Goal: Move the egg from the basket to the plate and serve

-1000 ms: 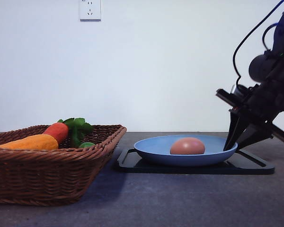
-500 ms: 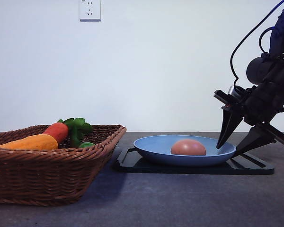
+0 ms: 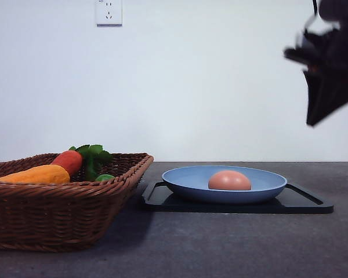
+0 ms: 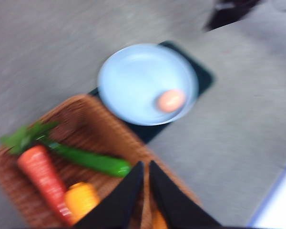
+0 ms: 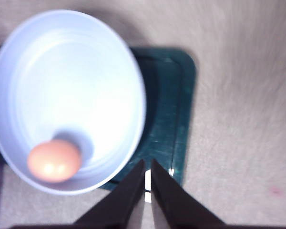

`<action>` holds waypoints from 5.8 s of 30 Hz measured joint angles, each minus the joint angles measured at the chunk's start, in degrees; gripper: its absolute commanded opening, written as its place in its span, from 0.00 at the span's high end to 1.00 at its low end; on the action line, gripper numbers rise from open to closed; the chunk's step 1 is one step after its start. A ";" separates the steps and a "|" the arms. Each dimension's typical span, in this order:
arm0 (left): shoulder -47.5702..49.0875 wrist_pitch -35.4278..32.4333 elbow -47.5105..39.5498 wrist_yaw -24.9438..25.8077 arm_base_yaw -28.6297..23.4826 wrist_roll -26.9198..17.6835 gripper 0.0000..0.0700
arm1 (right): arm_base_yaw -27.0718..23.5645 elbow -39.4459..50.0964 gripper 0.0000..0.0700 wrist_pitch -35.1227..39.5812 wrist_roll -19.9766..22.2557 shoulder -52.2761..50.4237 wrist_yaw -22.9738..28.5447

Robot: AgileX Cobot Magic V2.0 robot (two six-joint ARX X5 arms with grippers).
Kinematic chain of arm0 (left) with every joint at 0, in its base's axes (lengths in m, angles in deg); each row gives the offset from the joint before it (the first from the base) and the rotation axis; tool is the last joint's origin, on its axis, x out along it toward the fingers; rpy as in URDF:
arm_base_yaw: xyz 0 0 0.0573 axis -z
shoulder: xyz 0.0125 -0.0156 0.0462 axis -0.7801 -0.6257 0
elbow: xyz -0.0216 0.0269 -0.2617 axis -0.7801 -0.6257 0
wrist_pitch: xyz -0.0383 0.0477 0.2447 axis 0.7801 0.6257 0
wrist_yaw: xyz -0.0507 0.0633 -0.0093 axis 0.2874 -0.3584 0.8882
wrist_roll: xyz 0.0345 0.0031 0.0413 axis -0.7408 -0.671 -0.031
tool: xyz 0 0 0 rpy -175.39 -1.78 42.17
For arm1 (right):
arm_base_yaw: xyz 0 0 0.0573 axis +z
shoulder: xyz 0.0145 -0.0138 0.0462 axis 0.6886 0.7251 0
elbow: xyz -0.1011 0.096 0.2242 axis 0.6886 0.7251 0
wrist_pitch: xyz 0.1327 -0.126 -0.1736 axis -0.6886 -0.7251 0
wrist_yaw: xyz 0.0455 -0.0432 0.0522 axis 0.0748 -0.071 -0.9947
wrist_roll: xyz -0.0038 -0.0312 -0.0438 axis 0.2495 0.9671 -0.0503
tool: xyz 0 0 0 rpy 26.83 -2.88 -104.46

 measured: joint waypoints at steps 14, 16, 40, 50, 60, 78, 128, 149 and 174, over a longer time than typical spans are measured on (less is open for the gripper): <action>10.94 -24.22 -26.99 -0.56 -16.69 4.31 1.00 | 17.67 20.33 1.00 18.32 1.31 -27.32 24.39; 14.12 -29.10 -32.13 -0.47 -16.67 5.53 1.00 | 19.09 25.22 1.00 22.57 1.31 -31.36 25.52; 33.33 -43.48 -55.02 -0.47 -15.49 13.02 1.00 | 24.67 53.05 1.00 50.22 0.91 -46.68 32.75; 41.32 -38.58 -55.02 -0.48 -15.28 11.50 1.00 | 24.67 53.05 1.00 50.25 0.87 -46.70 32.77; 61.69 -38.08 -58.49 -5.36 -25.36 3.60 1.00 | 24.67 53.05 1.00 50.25 0.85 -46.72 32.77; 64.67 -45.05 -76.65 -5.91 -28.99 7.63 1.00 | 24.67 53.05 1.00 50.26 0.85 -46.73 32.79; 64.62 -45.06 -77.79 -5.89 -28.99 12.64 1.00 | 1.53 62.98 1.00 47.89 6.24 -74.18 13.75; 64.62 -45.06 -77.79 -5.90 -28.99 12.68 1.00 | -8.12 72.04 1.00 36.19 6.30 -86.83 10.24; 64.62 -45.08 -77.79 -5.89 -28.99 12.80 1.00 | -8.01 72.06 1.00 36.27 6.23 -87.01 8.96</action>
